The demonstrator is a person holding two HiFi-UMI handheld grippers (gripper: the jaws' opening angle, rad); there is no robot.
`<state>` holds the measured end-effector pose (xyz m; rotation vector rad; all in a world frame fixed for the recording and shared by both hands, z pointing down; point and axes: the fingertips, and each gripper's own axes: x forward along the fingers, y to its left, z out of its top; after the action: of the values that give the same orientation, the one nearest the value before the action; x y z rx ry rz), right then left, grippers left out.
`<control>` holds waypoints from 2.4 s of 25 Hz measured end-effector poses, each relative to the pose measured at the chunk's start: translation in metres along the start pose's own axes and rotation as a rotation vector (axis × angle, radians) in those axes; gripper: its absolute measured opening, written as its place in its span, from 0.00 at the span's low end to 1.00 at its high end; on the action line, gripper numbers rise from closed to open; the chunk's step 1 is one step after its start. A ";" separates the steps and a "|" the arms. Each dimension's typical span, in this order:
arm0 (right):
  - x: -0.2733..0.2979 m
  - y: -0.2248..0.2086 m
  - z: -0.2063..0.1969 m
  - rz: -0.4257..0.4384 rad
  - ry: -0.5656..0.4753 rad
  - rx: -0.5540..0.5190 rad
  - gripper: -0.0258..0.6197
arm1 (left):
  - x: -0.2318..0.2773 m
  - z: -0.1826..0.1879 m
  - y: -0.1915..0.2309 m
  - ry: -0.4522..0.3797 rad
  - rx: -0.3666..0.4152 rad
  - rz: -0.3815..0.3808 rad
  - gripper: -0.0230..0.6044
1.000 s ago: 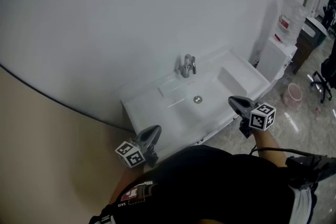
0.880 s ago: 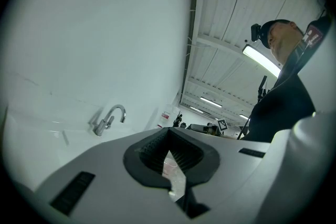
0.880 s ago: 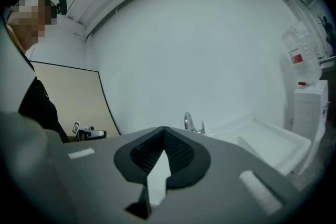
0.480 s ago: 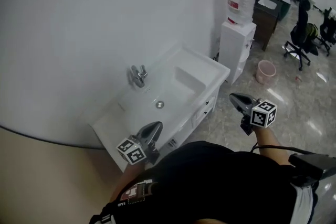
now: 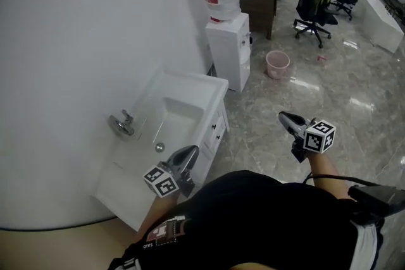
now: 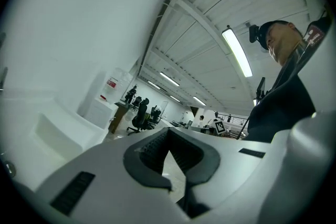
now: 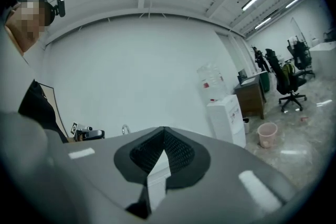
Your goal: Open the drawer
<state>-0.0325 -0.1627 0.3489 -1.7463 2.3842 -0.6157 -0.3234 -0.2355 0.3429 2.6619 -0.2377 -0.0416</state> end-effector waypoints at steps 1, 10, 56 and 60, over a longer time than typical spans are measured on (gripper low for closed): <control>-0.007 -0.006 -0.002 -0.026 -0.004 0.011 0.04 | 0.012 -0.001 0.001 0.012 0.005 -0.034 0.04; -0.040 -0.025 0.013 -0.260 -0.075 0.017 0.04 | 0.087 0.008 0.022 0.102 -0.045 -0.281 0.04; -0.096 -0.185 -0.003 -0.241 0.004 0.004 0.04 | 0.243 -0.148 0.093 0.226 -0.252 0.059 0.04; -0.069 -0.197 -0.024 -0.219 0.013 0.044 0.04 | 0.242 -0.182 0.123 0.242 -0.348 0.133 0.04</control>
<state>0.1568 -0.1412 0.4387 -2.0063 2.1855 -0.7028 -0.0920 -0.3045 0.5638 2.2736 -0.2978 0.2567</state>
